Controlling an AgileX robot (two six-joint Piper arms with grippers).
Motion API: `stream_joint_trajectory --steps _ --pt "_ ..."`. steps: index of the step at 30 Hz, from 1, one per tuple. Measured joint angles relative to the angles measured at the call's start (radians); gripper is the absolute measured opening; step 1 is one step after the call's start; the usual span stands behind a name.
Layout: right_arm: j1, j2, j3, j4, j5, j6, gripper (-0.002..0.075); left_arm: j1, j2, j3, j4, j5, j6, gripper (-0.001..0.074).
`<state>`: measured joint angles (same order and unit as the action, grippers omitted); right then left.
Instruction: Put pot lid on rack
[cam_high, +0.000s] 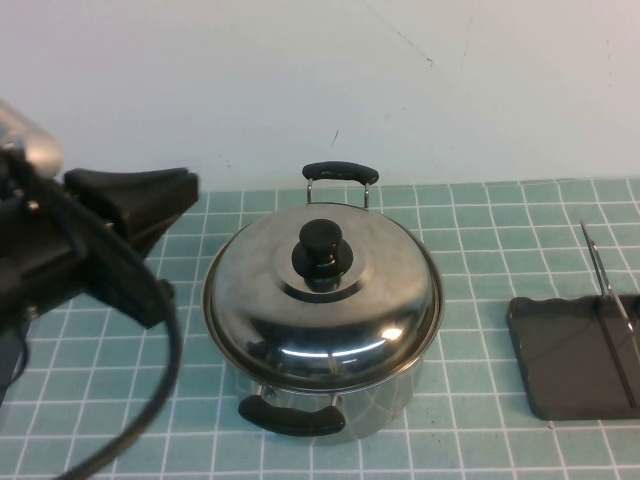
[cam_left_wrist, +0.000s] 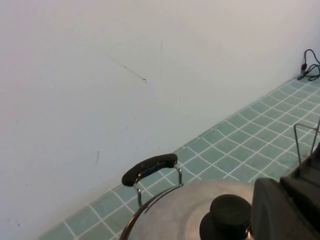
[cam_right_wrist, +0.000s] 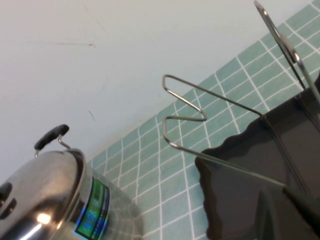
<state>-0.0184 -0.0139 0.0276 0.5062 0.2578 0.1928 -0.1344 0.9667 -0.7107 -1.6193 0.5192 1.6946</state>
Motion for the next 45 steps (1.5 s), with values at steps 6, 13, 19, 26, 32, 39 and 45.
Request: stream_joint_trajectory --steps 6,13,19,26,32,39,45 --pt "0.0 0.0 0.0 0.0 0.032 -0.047 -0.0003 -0.207 0.096 -0.029 -0.073 -0.184 0.198 -0.0004" --pt "0.0 0.0 0.0 0.0 0.036 -0.086 -0.0003 -0.351 0.212 -0.092 -0.093 -0.354 0.207 0.0048" --pt "0.0 0.0 0.0 0.0 0.036 -0.095 -0.0003 -0.355 0.31 -0.148 -0.097 -0.334 0.209 0.0421" --pt "0.0 0.0 0.0 0.0 0.037 -0.1 -0.0003 -0.355 0.452 -0.213 -0.097 -0.299 0.179 0.0589" --pt "0.0 0.0 0.0 0.0 0.037 -0.1 -0.0003 -0.359 0.554 -0.256 -0.099 -0.296 0.17 0.054" --pt "0.0 0.0 0.0 0.0 0.037 -0.103 -0.0003 -0.359 0.586 -0.258 -0.101 -0.33 0.124 0.0323" --pt "0.0 0.0 0.0 0.0 0.037 -0.11 -0.0003 -0.359 0.582 -0.258 -0.101 -0.33 0.119 0.0314"
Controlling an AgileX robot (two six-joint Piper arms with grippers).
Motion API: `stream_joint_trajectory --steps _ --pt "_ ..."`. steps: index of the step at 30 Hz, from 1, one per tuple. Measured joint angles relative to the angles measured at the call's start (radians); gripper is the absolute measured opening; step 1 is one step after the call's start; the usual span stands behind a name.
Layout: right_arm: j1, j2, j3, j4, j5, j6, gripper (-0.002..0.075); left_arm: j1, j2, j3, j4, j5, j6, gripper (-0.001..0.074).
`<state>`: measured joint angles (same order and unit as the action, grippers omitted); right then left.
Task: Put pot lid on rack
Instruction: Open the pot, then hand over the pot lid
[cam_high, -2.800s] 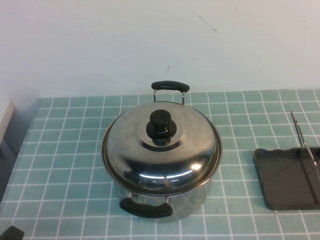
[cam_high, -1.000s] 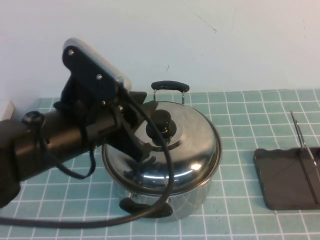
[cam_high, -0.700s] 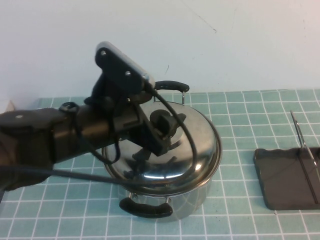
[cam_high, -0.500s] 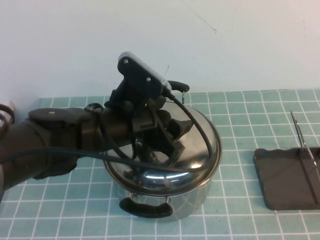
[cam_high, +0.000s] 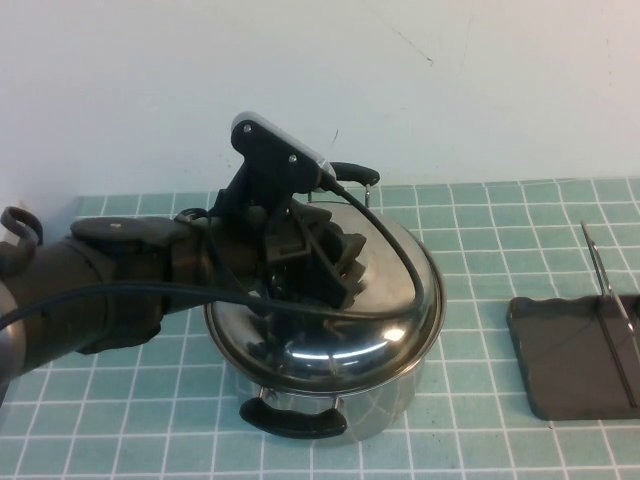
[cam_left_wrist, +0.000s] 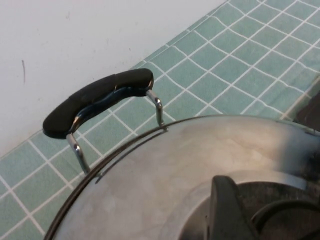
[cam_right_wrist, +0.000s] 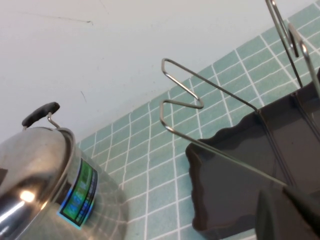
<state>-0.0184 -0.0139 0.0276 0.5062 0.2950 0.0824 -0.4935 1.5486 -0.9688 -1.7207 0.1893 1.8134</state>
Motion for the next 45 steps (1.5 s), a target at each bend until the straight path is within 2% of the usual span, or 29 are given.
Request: stream_joint_trajectory --steps 5,9,14,16,20,24,27,29,36,45 --pt "0.0 0.0 0.0 0.014 0.009 -0.047 -0.0003 0.0 -0.072 0.0 0.004 0.0 0.022 0.0314" --pt "0.0 0.0 -0.033 0.036 0.066 -0.148 -0.0003 0.0 -0.173 0.0 0.004 0.032 0.032 0.0314" --pt "0.0 0.0 -0.131 0.132 0.084 -0.283 0.0004 0.0 -0.279 0.0 0.009 0.229 -0.075 0.0314" --pt "0.0 0.0 -0.163 0.205 0.082 -0.321 0.0033 0.0 -0.287 0.0 0.014 0.299 -0.133 0.0314" --pt "0.0 0.061 -0.228 0.463 0.111 -0.471 0.015 0.0 -0.283 0.0 0.03 0.348 -0.246 0.0314" --pt "0.0 0.197 -0.273 0.806 0.175 -0.712 0.0295 0.0 -0.269 0.0 0.034 0.348 -0.333 0.0314" --pt "0.0 0.31 -0.297 1.063 0.239 -0.906 0.0356 0.0 -0.258 0.0 0.034 0.371 -0.366 0.0314" --pt "0.0 0.383 -0.322 1.136 0.284 -0.966 0.0371 0.0 -0.252 0.0 0.037 0.39 -0.377 0.0314" --pt "0.0 0.6 -0.409 1.176 0.471 -0.968 0.0381 0.0 -0.239 0.0 0.037 0.438 -0.384 0.0314" --pt "0.0 0.699 -0.461 1.178 0.559 -0.89 0.0382 0.0 -0.238 0.0 0.038 0.472 -0.386 0.0314"
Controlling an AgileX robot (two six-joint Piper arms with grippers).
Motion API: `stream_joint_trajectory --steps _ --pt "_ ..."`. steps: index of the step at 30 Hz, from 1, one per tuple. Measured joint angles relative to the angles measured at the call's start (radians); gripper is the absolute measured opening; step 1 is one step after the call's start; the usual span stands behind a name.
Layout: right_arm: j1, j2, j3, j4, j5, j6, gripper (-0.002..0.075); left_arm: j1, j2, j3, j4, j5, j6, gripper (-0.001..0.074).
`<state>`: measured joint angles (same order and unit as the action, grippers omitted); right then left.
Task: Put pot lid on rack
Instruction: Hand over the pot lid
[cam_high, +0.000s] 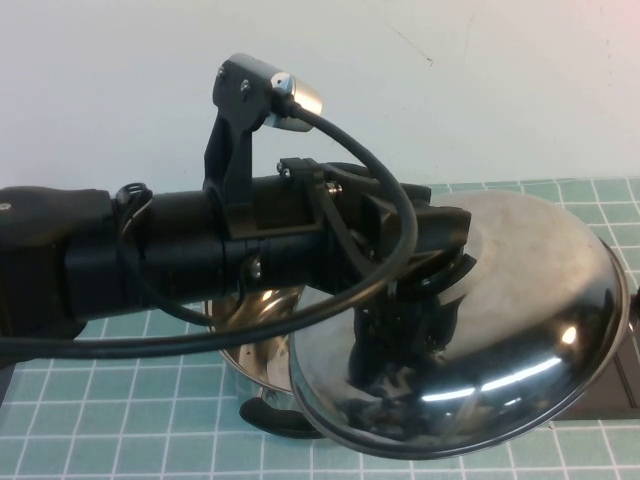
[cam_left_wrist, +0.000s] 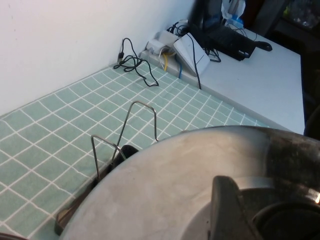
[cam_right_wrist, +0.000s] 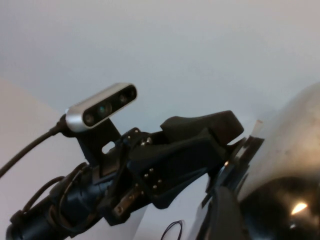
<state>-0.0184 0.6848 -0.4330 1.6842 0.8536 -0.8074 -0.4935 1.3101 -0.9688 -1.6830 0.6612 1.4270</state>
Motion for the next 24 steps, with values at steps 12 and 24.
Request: stream_joint_trajectory --steps 12,24 --pt "0.0 0.001 0.0 0.0 0.013 0.03 0.0382 0.0 0.0 -0.017 0.006 0.0 0.026 0.0314" --pt "0.0 0.001 0.0 0.0 0.013 0.032 0.0382 0.0 0.002 -0.111 0.008 0.062 0.03 0.0314"
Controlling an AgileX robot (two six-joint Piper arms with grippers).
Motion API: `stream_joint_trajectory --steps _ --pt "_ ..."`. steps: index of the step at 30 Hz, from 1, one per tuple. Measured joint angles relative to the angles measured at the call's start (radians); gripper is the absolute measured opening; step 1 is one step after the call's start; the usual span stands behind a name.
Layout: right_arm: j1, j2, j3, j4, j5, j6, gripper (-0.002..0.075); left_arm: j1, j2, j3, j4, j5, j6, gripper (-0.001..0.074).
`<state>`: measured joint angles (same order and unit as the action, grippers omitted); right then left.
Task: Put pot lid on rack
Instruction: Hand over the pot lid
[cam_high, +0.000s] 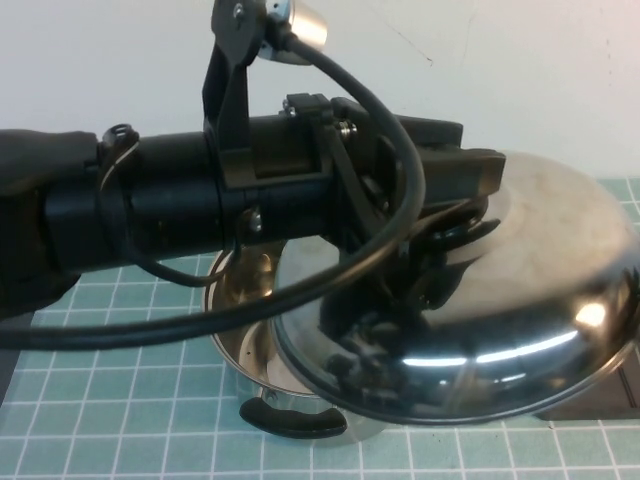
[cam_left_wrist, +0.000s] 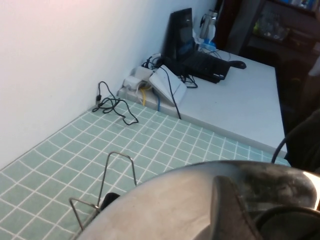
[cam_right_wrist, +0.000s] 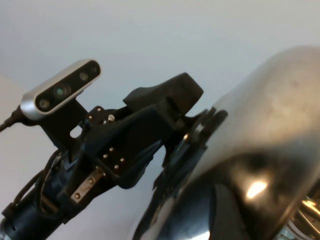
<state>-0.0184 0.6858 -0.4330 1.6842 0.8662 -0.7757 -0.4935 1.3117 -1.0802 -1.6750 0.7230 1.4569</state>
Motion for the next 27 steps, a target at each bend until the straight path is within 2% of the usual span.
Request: stream_joint_trajectory --steps 7,17,20,23,27 --pt "0.0 0.0 0.0 0.0 -0.004 0.002 0.0384 -0.011 0.04 -0.006 0.002 0.06 0.004 0.0314" --pt "0.0 0.001 -0.002 -0.009 -0.006 0.008 0.0377 -0.162 0.14 -0.01 -0.042 0.03 0.054 0.0316" --pt "0.0 0.001 -0.002 -0.007 -0.004 -0.01 0.0299 -0.178 0.152 -0.011 -0.051 0.008 0.062 0.0316" --pt "0.0 0.001 -0.002 0.007 0.01 -0.047 0.0142 -0.179 0.158 -0.012 -0.049 -0.007 0.078 0.0319" --pt "0.0 0.005 -0.002 0.001 0.005 -0.122 0.0133 -0.179 0.16 -0.015 -0.046 -0.031 0.083 0.0319"
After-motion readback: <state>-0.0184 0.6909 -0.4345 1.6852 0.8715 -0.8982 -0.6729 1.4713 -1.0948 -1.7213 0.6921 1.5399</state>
